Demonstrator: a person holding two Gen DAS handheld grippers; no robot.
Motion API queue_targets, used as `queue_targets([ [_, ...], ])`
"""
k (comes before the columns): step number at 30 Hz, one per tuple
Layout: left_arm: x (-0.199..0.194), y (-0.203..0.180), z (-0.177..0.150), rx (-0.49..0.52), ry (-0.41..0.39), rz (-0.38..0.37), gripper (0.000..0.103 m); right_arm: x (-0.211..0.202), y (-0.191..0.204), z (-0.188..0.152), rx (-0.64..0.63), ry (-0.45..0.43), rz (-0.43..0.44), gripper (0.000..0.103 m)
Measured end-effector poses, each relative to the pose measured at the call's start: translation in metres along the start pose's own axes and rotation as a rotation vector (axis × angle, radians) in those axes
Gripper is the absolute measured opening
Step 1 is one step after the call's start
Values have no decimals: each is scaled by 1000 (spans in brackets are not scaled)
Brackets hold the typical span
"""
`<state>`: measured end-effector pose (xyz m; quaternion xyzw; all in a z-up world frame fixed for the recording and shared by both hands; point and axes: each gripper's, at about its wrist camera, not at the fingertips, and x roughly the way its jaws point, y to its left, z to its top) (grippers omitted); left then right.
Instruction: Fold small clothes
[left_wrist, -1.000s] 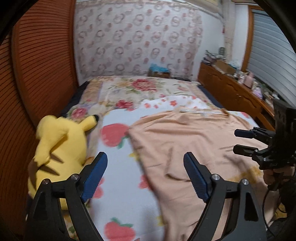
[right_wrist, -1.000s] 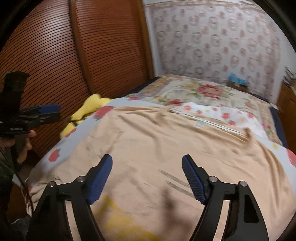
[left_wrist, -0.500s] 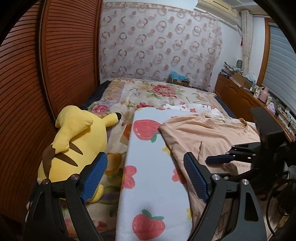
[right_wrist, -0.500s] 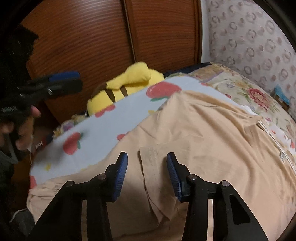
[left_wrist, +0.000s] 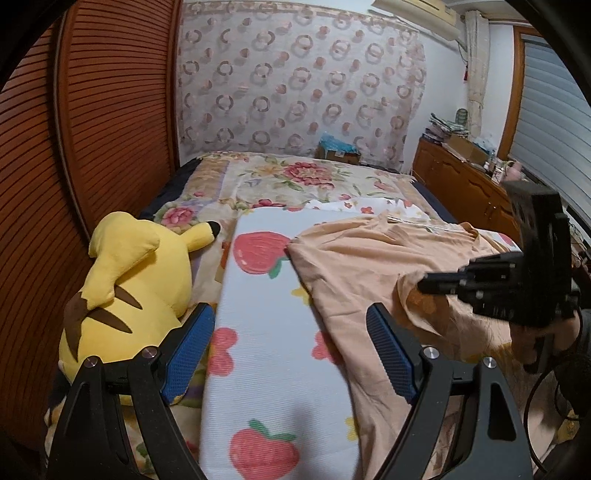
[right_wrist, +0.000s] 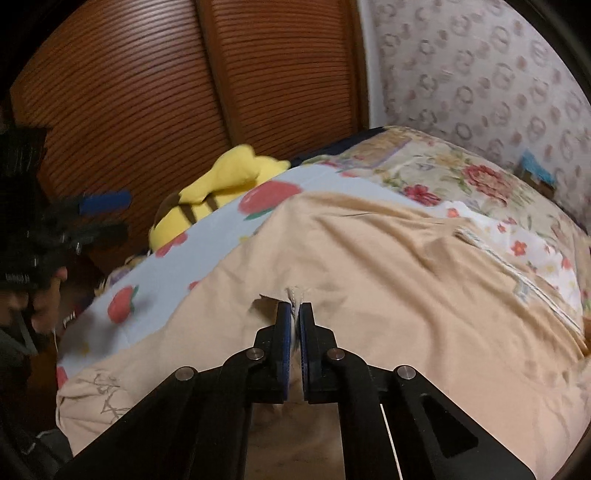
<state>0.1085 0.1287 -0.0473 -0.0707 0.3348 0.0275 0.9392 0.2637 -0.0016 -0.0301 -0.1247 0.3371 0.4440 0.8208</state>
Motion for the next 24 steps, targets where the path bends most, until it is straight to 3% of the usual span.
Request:
queue_targets([
  [9,10,-16,-3,28,34,-31,85,-8,-7,-16,75,13,-86,6],
  [10,11,-17,-3,33,38,-35,85,-6,-6,-18,71,34,-107,9],
  [12,15,-22,-5,47,51,-38,85,-5,-5,-20,61,66,-155,26],
  [15,23,-29,-8,71,74,-26,85,-6,-1,-26,69,63,-188,35],
  [24,38,-50,-9,137,121,-43,85,-54,-8,-46,122,-28,-208,36],
])
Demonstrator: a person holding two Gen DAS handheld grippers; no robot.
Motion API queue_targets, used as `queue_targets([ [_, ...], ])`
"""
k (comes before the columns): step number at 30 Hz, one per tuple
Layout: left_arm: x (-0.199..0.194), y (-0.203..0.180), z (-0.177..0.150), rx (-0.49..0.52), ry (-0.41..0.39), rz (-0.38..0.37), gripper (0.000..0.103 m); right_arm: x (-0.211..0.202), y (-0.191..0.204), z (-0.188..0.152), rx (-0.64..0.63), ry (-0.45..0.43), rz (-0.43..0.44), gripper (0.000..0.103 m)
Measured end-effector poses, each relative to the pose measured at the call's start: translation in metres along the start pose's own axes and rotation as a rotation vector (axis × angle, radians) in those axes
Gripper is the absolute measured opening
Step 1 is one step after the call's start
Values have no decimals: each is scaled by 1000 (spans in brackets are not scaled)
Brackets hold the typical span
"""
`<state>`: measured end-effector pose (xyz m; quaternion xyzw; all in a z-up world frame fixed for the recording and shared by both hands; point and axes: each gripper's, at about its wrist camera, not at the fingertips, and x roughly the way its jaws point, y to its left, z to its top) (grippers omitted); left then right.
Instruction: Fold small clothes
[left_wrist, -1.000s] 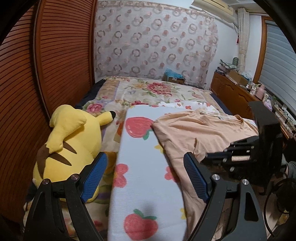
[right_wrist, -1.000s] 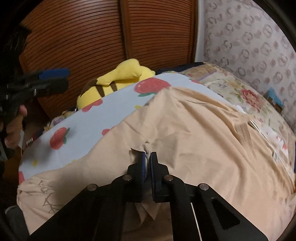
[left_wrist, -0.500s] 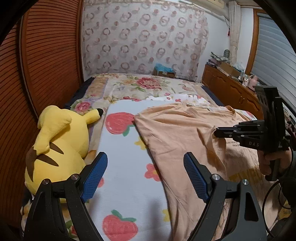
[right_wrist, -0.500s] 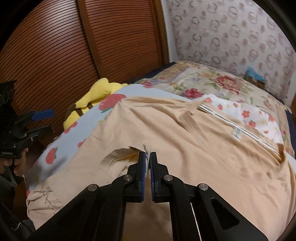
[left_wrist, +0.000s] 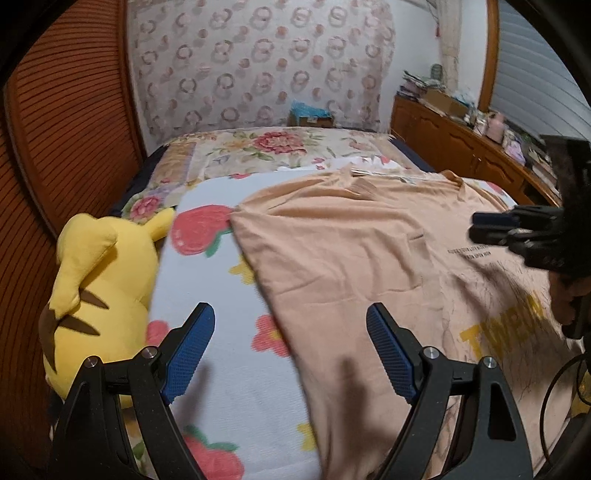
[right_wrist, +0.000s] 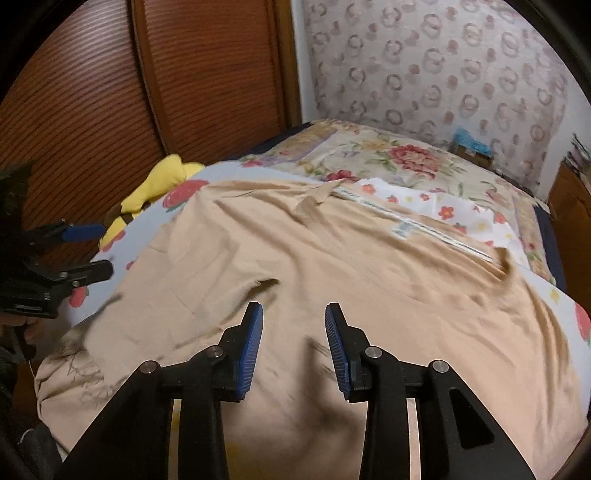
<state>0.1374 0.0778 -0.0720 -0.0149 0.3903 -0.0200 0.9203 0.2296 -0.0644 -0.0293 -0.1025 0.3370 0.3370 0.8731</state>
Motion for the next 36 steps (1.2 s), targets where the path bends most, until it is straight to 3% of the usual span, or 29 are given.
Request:
queue_targets([
  [3,8,-13,7,30,18,-14,85,-24,-25,-16,46,-31,-56,38],
  [4,13,-19,10,46,28,-20,85,-34,-36,-24,66,-37,-75,41],
  [6,19,-28,14,73,38,-31,85,-52,-61,-43,117,-43,-132,59],
  [12,37,-48,18,142,78,-62,85,-102,-140,-111,289,-37,-354,60],
  [18,50,-56,20,158,117,-83,85,-129,-182,-160,389,-6,-463,60],
  [24,58,-60,20,163,132,-100,85,-115,-207,-171,460,42,-455,60],
  [28,59,-59,19,162,117,-103,89,-116,-218,-176,501,62,-428,60],
  [32,63,-62,18,170,137,-108,103,-123,-226,-188,546,62,-406,60],
  [36,63,-69,17,175,135,-105,103,-140,-223,-188,575,58,-392,55],
])
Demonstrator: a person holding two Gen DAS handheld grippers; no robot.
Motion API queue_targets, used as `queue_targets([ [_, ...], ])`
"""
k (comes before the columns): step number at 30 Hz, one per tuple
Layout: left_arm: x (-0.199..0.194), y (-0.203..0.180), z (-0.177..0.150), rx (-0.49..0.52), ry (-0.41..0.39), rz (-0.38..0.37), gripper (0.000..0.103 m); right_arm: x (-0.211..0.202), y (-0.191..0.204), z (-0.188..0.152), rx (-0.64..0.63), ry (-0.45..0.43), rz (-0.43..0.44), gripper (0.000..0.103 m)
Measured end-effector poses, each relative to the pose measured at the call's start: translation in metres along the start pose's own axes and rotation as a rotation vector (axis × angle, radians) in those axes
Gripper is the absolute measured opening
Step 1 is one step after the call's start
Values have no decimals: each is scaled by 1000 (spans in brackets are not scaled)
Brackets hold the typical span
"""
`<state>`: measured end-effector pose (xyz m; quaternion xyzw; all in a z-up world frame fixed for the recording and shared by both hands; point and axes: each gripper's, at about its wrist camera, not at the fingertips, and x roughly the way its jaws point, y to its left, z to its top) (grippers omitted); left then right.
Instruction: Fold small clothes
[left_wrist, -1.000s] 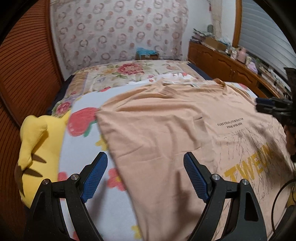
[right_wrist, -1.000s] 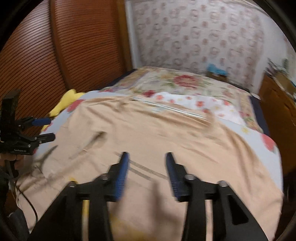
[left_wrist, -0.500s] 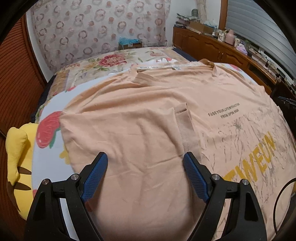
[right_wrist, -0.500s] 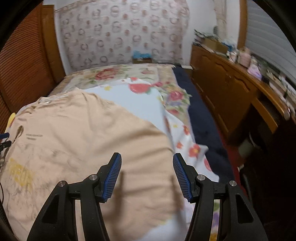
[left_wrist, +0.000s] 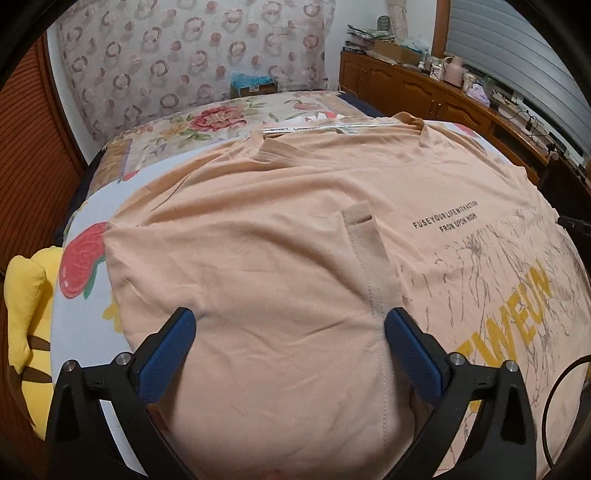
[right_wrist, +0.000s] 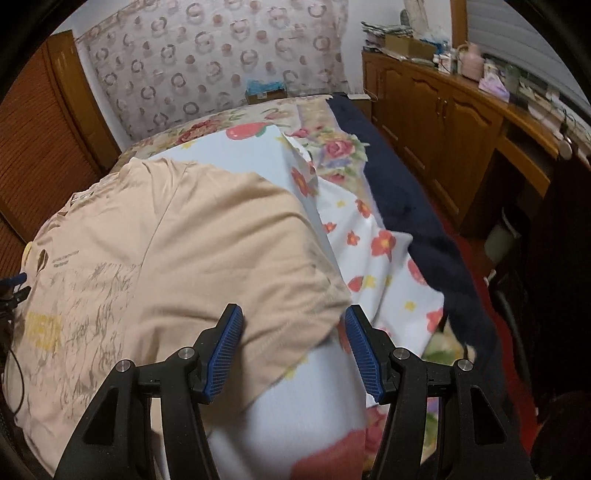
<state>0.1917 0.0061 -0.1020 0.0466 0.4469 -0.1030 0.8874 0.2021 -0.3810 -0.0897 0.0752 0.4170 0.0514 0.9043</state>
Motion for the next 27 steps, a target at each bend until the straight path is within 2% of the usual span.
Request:
queue_targets([
  [1,-1,-1,0,0,0,0,103,-2,-1,0,6,0,5,54],
  [4,-1,0,0,-1,0,-1,103,-4,-1,0,5,-5,18,42],
  [6,-1,1,0,0,0,0,103,-4,2,-1,-6,-8,22,30],
  [7,-1,0,0,-1,0,-1,103,-4,6,-2,-15,-10,17,28],
  [11,-4,-3,-1,-4,-8,15,103,-8,12,-6,-71,-37,-50,5],
  [16,-24,-1,2,-26,-64,45,103,-21,27,-2,-135,-108,-67,4],
  [19,-41,5,5,-53,-110,45,103,-35,42,6,-172,-164,-39,4],
  [24,-60,6,8,-65,-162,32,103,-45,89,19,-278,-225,60,4],
  [27,-67,0,8,-63,-188,21,103,-37,124,19,-333,-220,145,4],
])
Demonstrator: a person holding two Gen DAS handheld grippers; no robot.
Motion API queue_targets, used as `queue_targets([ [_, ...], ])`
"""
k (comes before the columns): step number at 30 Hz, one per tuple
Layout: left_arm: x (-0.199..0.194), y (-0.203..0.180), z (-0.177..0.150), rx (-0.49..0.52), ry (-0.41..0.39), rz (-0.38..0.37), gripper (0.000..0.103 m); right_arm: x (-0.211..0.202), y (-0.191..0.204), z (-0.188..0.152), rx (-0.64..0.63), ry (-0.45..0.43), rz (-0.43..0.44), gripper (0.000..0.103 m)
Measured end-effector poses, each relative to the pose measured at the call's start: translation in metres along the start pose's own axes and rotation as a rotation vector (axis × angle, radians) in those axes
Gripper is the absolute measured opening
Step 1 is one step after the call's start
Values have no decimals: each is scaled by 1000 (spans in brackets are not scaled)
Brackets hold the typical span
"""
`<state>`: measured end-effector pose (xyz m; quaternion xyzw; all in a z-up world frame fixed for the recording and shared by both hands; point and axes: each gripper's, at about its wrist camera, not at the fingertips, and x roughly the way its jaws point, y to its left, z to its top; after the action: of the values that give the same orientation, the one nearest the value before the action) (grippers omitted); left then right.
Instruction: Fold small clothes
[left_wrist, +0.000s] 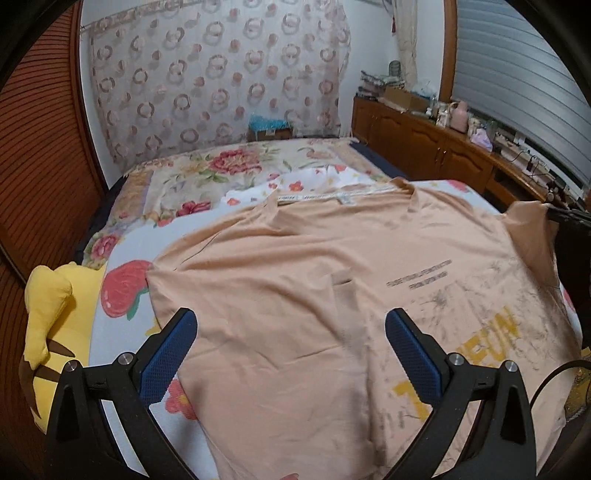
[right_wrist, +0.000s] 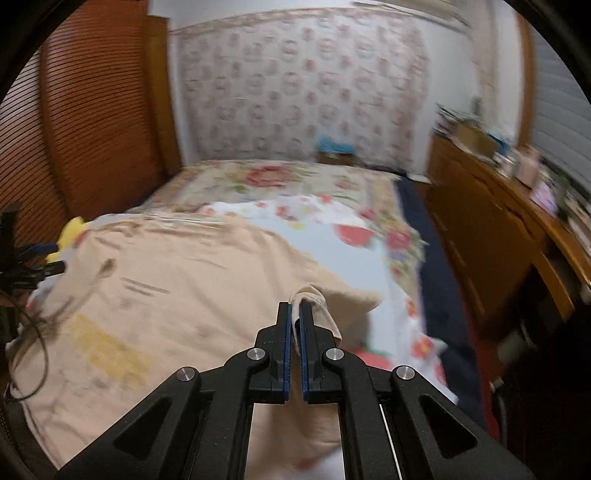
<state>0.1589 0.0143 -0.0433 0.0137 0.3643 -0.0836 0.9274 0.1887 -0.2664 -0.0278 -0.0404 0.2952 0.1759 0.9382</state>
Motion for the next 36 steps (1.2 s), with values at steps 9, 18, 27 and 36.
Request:
queue_targets([
  [9,-7,-10,-4,9,1,-18,103,43,50,-26,-51,96,163,26],
  [18,-8,-14,-9,-13,-4,-40,103,52,12,-27,27,124,58,34],
  [27,-5,-22,-19,2,22,-51,103,91,24,-37,3,257,87,33],
  [36,-14,-18,-26,-7,12,-30,103,96,49,0,-115,214,114,2],
])
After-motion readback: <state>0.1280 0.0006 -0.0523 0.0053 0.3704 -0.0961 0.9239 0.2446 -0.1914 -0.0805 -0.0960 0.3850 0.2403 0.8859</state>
